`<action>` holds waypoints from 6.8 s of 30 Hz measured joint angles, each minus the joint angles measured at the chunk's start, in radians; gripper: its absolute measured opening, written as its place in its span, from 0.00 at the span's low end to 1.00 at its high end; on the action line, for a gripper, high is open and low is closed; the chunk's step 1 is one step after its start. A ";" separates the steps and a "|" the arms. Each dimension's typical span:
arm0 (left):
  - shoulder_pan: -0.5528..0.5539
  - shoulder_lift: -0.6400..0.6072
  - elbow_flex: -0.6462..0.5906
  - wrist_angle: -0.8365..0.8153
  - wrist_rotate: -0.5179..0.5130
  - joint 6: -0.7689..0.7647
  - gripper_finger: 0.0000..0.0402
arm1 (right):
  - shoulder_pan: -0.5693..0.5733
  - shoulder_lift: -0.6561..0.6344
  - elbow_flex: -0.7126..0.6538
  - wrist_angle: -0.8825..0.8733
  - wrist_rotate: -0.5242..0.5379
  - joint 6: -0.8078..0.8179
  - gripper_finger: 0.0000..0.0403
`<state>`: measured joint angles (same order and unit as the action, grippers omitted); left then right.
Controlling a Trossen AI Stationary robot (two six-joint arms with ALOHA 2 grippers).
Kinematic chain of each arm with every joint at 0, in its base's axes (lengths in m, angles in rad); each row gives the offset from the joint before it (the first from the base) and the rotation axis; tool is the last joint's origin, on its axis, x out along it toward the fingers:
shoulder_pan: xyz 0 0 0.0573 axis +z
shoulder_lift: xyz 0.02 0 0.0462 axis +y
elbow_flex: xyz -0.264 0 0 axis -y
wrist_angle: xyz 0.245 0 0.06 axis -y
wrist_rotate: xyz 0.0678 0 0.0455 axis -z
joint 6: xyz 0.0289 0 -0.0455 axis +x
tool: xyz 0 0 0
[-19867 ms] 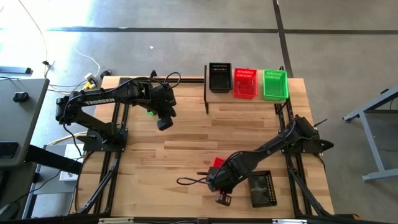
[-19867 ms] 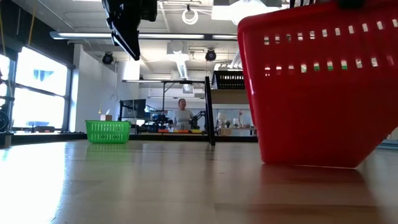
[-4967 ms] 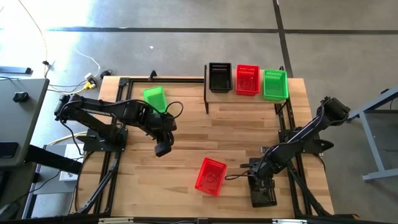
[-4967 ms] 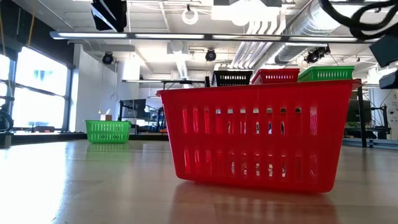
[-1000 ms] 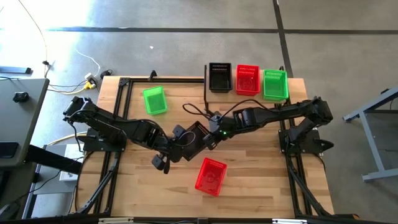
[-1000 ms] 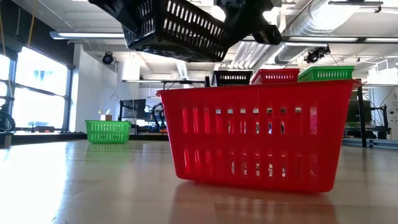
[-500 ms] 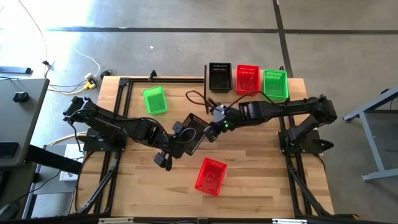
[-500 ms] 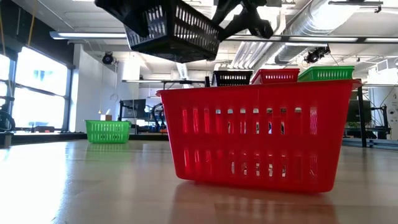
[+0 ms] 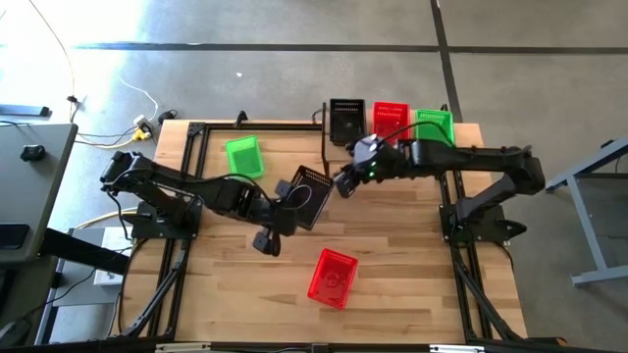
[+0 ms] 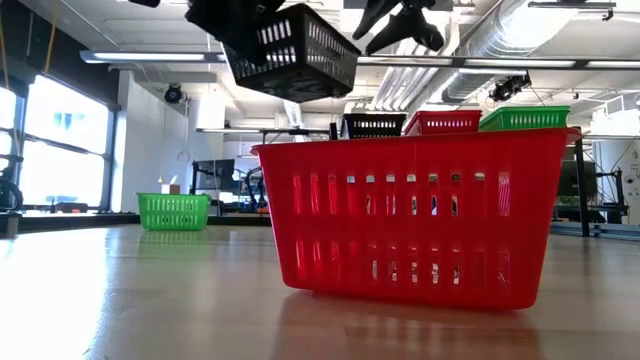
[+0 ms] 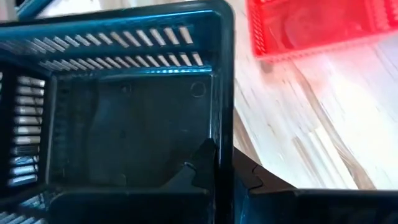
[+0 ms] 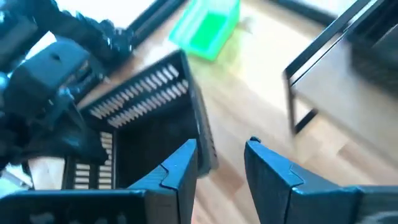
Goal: Stack baskets on shelf by color
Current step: Stack the black bin on top of the black bin on the shelf, then stack the green bin on top of the green bin on the shelf
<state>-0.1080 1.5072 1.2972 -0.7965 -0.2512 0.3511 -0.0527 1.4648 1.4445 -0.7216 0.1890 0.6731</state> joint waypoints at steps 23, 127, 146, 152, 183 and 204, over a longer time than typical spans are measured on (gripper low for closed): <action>0.423 0.000 0.212 0.237 -0.022 0.003 0.00 | -0.125 -0.200 0.000 -0.013 0.151 -0.375 0.29; 0.595 0.424 0.452 0.346 0.262 0.010 0.03 | -0.290 -0.200 0.000 -0.284 0.402 -0.175 0.29; 0.578 0.424 0.452 0.352 0.206 0.053 0.22 | -0.290 -0.200 0.000 -0.284 0.402 -0.175 0.29; 0.566 0.423 0.452 0.352 0.204 0.046 0.31 | -0.290 -0.200 0.000 -0.284 0.376 -0.175 0.29; 0.562 0.507 0.627 0.155 0.076 -0.036 0.40 | -0.289 -0.200 0.000 -0.334 0.352 -0.148 0.29; 0.572 0.285 0.626 -0.024 -0.148 -0.085 0.40 | -0.287 -0.200 0.000 -0.354 0.317 -0.149 0.29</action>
<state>0.4644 1.7927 1.9236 -0.8205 -0.3992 0.2657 -0.3397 1.2648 1.4445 -1.0752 0.5058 0.5240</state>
